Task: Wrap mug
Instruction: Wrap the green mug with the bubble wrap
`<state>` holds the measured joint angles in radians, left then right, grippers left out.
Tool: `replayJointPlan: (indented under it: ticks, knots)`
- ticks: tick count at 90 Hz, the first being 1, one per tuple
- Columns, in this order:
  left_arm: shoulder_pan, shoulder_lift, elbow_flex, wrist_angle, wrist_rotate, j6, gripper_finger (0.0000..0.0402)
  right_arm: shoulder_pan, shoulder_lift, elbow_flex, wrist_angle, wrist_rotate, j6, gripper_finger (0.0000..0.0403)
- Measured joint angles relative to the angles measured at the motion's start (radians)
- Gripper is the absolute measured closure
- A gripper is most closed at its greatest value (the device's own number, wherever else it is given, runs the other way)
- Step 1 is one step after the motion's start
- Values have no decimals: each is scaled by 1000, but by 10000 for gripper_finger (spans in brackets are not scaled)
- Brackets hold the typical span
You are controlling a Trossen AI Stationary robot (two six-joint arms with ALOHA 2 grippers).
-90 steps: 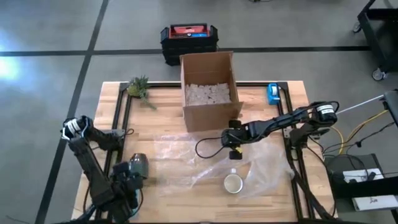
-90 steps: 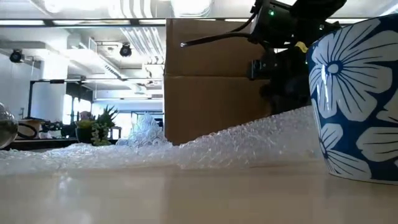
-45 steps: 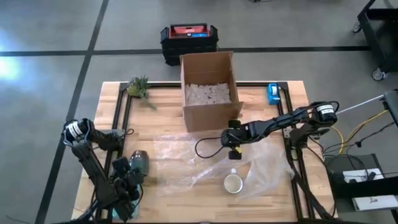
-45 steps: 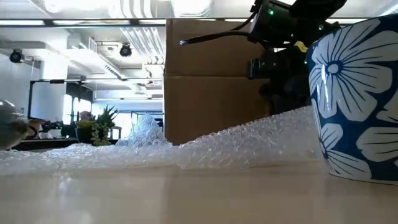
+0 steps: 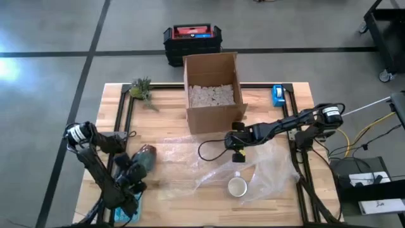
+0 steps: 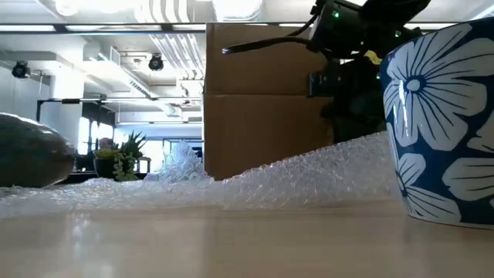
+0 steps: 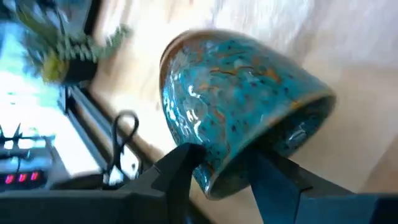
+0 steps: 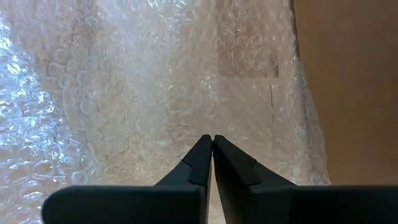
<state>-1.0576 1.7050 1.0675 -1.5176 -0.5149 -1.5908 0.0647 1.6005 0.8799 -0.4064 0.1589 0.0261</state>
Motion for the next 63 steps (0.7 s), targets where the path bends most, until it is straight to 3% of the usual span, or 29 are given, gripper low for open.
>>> replayJointPlan:
  ticks: [14,47,63]
  knots:
    - [8,0,-14,3,-85,12,299,0,0,-4,23,0,0,401]
    - [68,0,-116,35,-111,15,329,0,0,-22,46,0,7,401]
    - [104,0,-157,50,-179,2,335,0,0,-22,50,0,6,401]
